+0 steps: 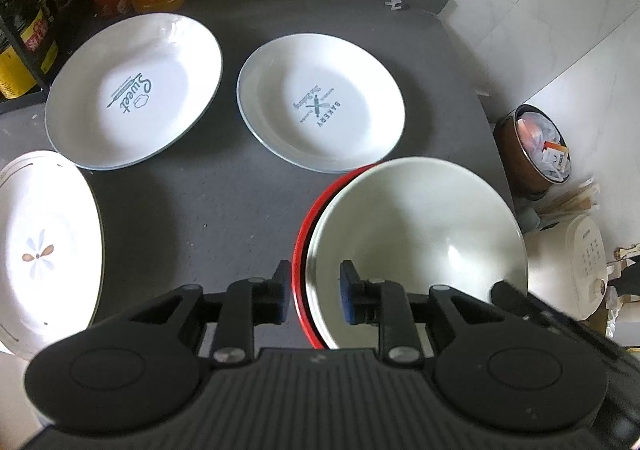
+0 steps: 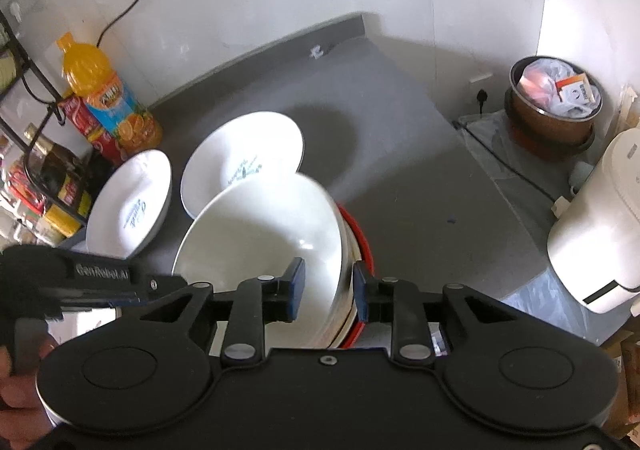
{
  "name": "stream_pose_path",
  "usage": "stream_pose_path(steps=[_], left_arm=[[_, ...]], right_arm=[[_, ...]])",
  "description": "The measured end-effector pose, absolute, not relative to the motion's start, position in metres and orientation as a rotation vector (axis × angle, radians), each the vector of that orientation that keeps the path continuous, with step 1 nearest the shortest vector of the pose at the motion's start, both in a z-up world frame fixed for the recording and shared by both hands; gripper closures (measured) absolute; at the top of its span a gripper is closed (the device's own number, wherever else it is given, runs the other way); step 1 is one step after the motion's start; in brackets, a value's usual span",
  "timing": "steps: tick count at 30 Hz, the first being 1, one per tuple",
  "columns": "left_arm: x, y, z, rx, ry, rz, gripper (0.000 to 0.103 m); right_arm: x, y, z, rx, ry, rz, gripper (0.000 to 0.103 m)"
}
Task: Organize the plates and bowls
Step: 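Carry the smaller white bowl and lower it into the stacked bowls, then open the right tool and lift it away from the bowl stack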
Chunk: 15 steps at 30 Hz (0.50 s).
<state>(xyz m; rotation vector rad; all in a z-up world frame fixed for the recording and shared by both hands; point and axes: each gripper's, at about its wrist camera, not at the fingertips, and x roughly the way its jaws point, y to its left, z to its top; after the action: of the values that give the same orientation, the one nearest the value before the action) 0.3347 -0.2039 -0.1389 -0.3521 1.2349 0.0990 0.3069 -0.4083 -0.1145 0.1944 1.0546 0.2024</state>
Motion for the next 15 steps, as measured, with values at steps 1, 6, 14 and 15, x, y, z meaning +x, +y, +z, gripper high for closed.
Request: stream_pose_path(steps=[1,6,14,15], left_arm=[[0.334,-0.204,-0.139,-0.350,1.237,0.101,0.079],[0.332,-0.200,-0.135,-0.344,1.232,0.103,0.076],[0.330,-0.190,-0.125,-0.342,1.205,0.099,0.066],[0.331,-0.187,-0.124,-0.345,1.203,0.094,0.066]], right_arm=[[0.307,-0.410,-0.114,0.196,1.051,0.199,0.078],[0.309,-0.422,-0.117,0.238,1.041,0.177,0.095],[0.309,-0.422,-0.123,0.254,1.064,0.155,0.099],[0.309,-0.421,-0.123,0.246,1.065,0.153,0.099]])
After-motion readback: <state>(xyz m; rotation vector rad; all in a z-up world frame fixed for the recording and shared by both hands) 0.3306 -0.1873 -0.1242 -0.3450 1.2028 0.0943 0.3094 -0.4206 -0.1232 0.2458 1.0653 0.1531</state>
